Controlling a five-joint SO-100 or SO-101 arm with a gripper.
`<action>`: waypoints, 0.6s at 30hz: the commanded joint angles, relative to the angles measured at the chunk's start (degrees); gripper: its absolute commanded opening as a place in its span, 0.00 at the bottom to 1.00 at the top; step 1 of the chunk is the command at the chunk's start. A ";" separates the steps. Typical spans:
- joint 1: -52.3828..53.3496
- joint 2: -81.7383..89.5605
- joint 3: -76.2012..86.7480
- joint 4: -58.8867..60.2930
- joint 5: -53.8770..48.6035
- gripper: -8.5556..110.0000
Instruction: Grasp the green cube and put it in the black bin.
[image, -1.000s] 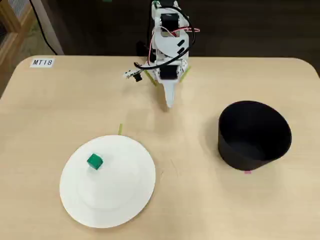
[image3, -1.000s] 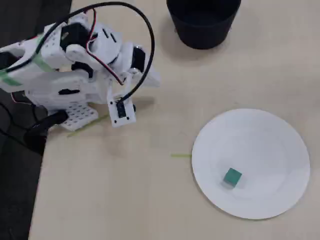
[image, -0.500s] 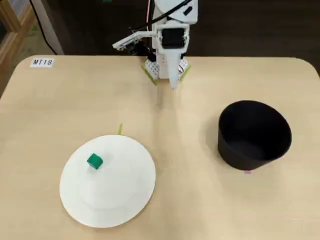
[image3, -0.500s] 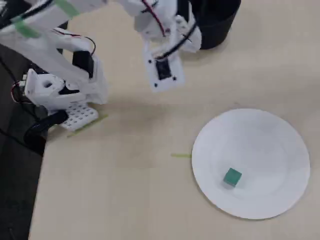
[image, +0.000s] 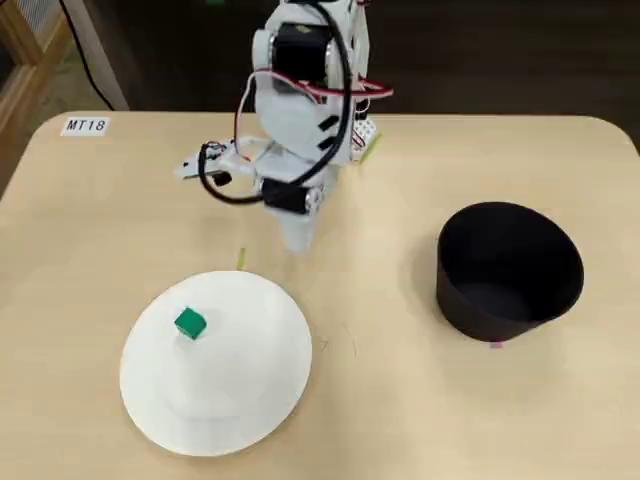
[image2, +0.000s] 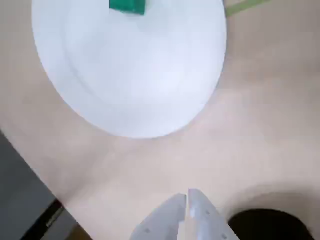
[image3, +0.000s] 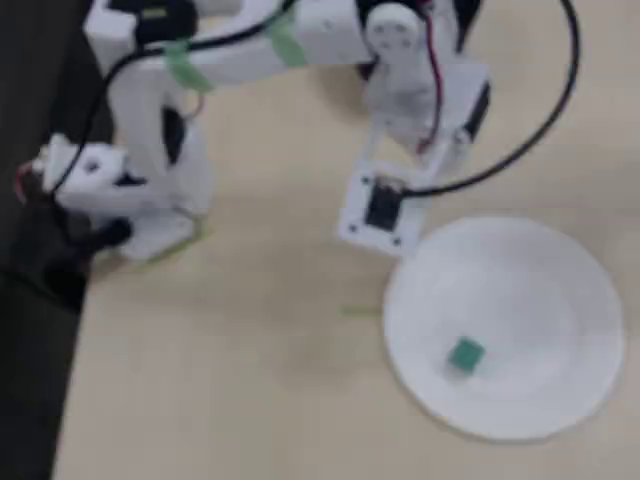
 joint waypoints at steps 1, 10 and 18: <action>3.08 -5.01 -12.04 3.87 4.04 0.07; 10.90 -11.51 -17.14 6.24 7.65 0.07; 16.35 -21.36 -26.54 6.94 3.08 0.07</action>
